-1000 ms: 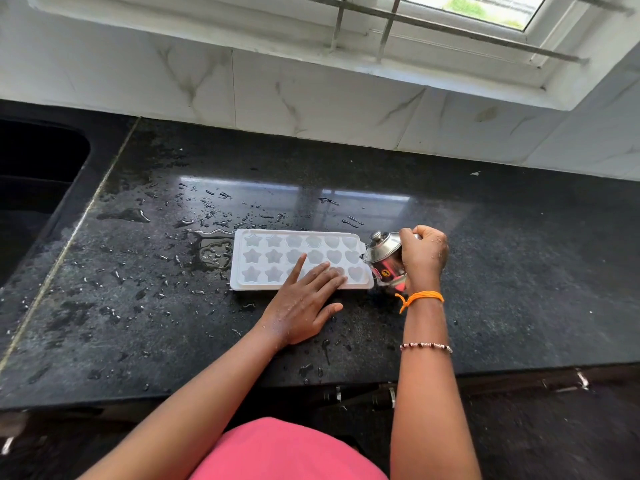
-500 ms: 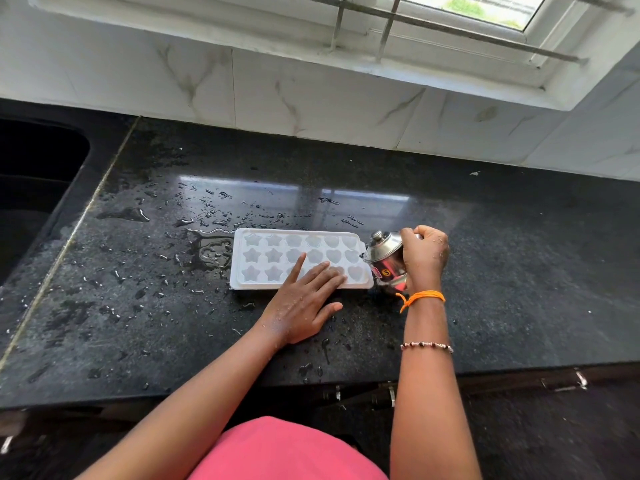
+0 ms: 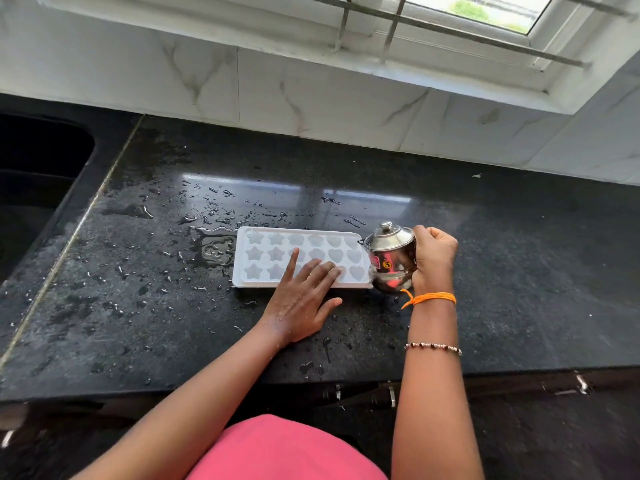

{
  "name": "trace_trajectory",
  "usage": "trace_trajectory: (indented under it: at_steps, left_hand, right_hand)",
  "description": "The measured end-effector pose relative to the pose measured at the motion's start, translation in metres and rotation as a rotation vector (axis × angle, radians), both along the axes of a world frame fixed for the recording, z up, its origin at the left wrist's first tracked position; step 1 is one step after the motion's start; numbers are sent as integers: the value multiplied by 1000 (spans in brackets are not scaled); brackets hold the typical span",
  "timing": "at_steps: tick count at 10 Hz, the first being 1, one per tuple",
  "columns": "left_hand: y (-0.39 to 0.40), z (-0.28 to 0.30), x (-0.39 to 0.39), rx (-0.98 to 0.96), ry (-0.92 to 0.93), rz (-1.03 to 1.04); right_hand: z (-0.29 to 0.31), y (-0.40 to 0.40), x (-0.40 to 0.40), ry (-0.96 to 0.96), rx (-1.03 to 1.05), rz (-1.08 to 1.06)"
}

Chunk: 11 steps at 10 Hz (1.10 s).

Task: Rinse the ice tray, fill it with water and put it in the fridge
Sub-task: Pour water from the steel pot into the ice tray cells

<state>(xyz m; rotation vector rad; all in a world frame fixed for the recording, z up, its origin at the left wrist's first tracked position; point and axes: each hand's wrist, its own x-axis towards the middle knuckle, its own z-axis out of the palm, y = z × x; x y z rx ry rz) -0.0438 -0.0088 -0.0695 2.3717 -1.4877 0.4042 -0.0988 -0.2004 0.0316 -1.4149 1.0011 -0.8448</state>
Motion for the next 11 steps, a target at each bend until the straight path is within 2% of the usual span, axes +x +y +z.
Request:
trace_trajectory:
  at_steps: [3,8,11]
  left_hand:
    - [0,0,-1,46,46,119]
    - [-1,0,0,58,50,123]
    - [-1,0,1,75,50,128]
  right_hand:
    - [3,9,10,-5,8,52]
    - [20,27,18,334,-311,51]
    - [23,28,18,371,-327,85]
